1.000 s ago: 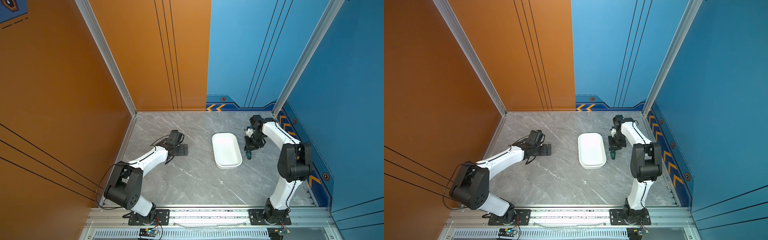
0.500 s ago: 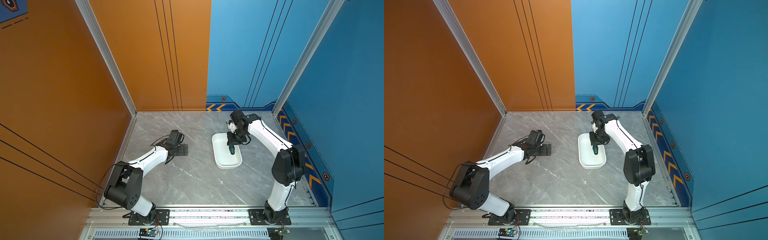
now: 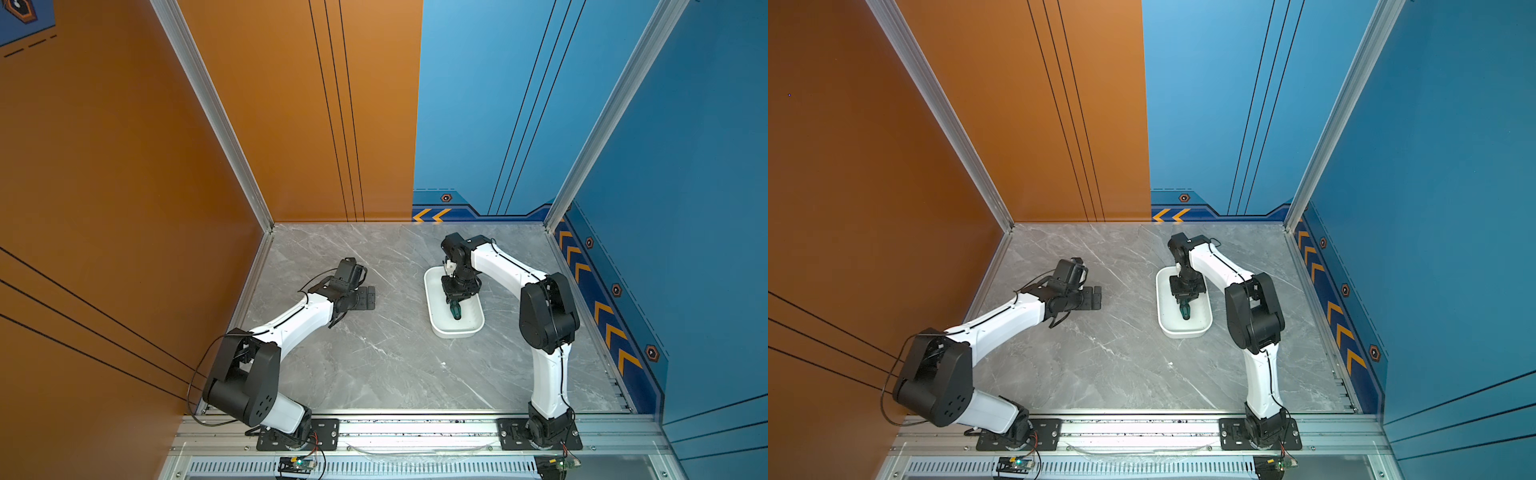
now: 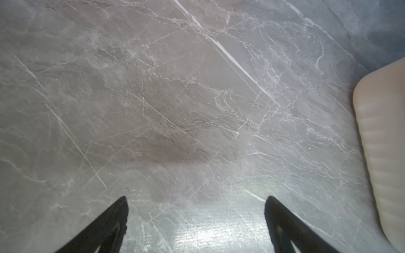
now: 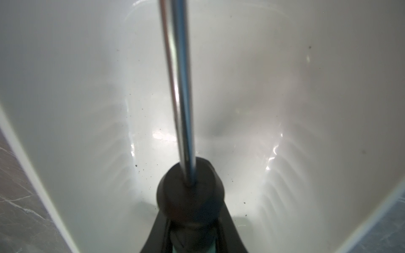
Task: Put the screwdriver in the bin
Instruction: Place the screwdriver into the bin.
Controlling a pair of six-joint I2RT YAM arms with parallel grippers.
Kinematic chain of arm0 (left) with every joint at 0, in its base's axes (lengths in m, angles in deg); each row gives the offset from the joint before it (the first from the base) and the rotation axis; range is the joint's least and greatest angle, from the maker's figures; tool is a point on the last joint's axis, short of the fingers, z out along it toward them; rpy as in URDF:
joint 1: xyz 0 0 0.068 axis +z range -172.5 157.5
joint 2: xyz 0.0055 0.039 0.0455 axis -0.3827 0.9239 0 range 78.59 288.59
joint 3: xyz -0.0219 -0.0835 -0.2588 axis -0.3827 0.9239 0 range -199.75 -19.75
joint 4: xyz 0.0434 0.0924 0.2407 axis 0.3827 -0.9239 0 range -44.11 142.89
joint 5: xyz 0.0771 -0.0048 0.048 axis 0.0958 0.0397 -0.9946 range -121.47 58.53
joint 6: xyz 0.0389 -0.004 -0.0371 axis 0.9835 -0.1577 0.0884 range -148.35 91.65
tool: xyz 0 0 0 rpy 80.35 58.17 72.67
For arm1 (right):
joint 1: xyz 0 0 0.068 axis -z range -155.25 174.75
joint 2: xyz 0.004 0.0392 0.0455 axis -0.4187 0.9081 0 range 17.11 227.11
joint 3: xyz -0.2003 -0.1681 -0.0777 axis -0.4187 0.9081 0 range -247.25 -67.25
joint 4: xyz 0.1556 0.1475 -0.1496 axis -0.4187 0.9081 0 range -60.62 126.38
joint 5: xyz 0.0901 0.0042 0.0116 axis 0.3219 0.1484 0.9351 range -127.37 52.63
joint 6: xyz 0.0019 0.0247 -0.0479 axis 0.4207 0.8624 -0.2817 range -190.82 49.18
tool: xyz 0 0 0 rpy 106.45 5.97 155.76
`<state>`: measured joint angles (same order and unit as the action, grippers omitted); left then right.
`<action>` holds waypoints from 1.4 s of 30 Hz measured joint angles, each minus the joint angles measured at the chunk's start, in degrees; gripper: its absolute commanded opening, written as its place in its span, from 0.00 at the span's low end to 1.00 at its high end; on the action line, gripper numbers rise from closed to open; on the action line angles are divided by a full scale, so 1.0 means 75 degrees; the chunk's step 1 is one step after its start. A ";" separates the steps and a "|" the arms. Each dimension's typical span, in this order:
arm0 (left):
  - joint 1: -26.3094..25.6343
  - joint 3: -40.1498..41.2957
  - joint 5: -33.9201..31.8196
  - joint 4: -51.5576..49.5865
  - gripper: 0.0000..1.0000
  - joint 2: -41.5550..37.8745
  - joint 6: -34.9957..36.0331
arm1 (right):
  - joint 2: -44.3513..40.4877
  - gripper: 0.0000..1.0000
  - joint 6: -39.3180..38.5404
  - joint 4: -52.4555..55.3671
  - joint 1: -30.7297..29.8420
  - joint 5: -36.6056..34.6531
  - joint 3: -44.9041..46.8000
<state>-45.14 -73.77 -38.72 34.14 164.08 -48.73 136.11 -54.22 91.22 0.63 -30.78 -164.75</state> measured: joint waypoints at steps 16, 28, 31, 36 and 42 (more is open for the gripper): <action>0.0000 0.0000 -0.0003 -0.0032 0.98 0.0000 0.0000 | 0.0527 0.01 -0.0003 -0.0122 -0.0029 -0.0318 -0.0023; 0.0000 0.0052 -0.0015 -0.0052 0.98 -0.0058 0.0000 | 0.0525 0.00 -0.0003 -0.0128 -0.0093 -0.0323 0.0017; 0.0000 0.0052 -0.0029 -0.0052 0.98 -0.0058 0.0000 | 0.0452 0.00 -0.0003 -0.0187 -0.0102 -0.0323 0.0111; 0.0000 0.0052 -0.0029 -0.0052 0.98 -0.0058 -0.0003 | 0.0353 0.00 0.0000 -0.0187 -0.0137 -0.0315 0.0277; 0.0000 0.0055 -0.0032 -0.0055 0.98 -0.0114 -0.0003 | 0.0038 0.00 0.0000 -0.0184 -0.0149 -0.0315 0.0498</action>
<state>-45.14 -73.36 -38.96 33.73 163.23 -48.75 136.39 -54.22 89.85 -0.48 -33.14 -161.01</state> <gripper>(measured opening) 0.978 0.204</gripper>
